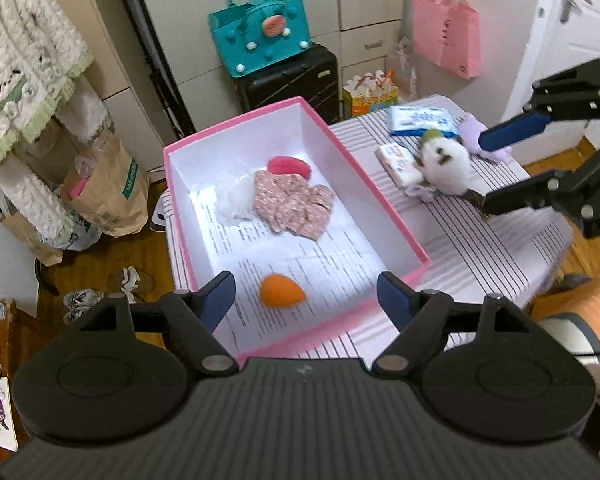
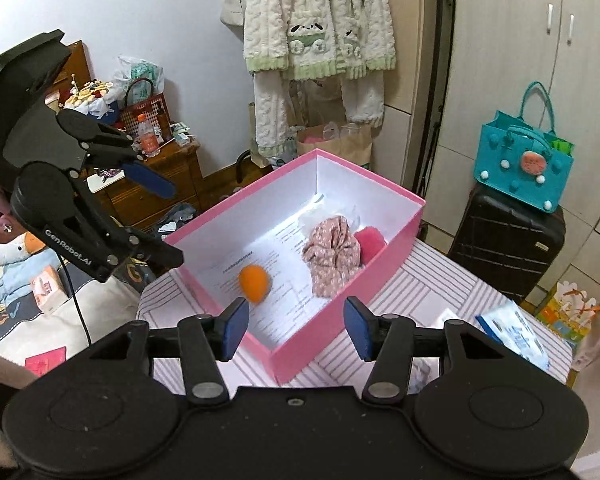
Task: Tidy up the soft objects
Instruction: 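Open both grippers to drop the scrunchie and sponge into the box, then move the left gripper toward the white plush with brown ears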
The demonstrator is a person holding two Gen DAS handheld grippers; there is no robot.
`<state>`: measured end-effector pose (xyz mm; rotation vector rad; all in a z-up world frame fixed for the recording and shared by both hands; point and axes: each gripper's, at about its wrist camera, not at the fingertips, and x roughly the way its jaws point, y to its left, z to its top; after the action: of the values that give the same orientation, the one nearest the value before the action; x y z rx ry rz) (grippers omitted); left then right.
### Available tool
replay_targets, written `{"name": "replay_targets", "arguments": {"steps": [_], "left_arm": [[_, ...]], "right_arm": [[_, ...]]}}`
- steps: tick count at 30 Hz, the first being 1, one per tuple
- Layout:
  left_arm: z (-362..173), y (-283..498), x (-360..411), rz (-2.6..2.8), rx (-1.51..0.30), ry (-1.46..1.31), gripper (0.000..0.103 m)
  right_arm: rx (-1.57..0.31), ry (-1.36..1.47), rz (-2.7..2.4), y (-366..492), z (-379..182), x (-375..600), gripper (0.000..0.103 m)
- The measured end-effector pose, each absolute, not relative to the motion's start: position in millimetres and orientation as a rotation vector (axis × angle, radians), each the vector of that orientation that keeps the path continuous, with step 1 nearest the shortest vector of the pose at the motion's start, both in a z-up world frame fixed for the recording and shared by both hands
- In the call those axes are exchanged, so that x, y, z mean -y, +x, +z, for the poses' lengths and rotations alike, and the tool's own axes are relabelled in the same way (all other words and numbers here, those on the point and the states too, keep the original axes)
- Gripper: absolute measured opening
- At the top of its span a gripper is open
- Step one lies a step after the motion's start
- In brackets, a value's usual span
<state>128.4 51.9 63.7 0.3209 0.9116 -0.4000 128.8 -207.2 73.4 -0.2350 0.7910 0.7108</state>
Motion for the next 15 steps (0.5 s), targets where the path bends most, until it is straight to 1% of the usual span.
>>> {"name": "replay_targets", "arguments": {"steps": [15], "left_arm": [[48.5,70.1,-20.4,-0.488,-0.931,0.378,0.078]], "right_arm": [[-0.817,-0.197,0.643,82.4,51.0,249.0,0.061]]}}
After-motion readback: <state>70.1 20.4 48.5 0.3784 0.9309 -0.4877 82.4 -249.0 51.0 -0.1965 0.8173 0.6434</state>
